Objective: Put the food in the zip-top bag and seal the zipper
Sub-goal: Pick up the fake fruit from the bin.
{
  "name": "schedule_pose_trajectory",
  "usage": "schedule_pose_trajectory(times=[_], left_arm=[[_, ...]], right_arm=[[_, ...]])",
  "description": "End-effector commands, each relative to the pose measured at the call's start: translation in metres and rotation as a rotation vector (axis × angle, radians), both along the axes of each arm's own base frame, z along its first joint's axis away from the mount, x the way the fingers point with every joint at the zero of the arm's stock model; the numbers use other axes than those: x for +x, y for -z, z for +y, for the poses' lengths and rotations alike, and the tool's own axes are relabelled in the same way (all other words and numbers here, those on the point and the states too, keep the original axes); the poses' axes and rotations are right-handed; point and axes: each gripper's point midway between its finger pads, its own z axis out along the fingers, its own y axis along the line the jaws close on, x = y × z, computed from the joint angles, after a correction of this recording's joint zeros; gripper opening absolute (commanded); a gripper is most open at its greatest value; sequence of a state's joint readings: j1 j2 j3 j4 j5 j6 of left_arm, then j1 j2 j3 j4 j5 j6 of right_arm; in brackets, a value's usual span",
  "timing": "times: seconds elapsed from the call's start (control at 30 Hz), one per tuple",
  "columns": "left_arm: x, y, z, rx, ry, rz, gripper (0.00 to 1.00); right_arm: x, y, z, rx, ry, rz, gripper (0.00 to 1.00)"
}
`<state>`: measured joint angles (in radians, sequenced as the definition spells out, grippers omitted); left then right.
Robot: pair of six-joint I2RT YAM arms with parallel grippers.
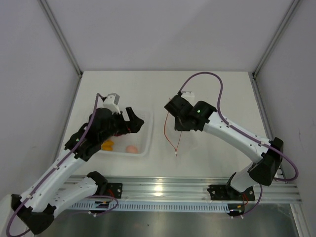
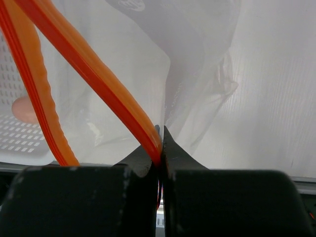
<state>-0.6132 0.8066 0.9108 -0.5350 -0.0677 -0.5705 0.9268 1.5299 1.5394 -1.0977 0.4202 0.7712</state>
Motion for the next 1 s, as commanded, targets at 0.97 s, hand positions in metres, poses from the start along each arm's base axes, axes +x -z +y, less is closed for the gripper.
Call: schedule_pose_trajectory(times=[0.97], left_arm=[[-0.015, 0.191, 0.050, 0.465, -0.174, 0.726, 0.95]], right_arm=[[-0.001, -0.026, -0.016, 0.058, -0.019, -0.044, 0.00]])
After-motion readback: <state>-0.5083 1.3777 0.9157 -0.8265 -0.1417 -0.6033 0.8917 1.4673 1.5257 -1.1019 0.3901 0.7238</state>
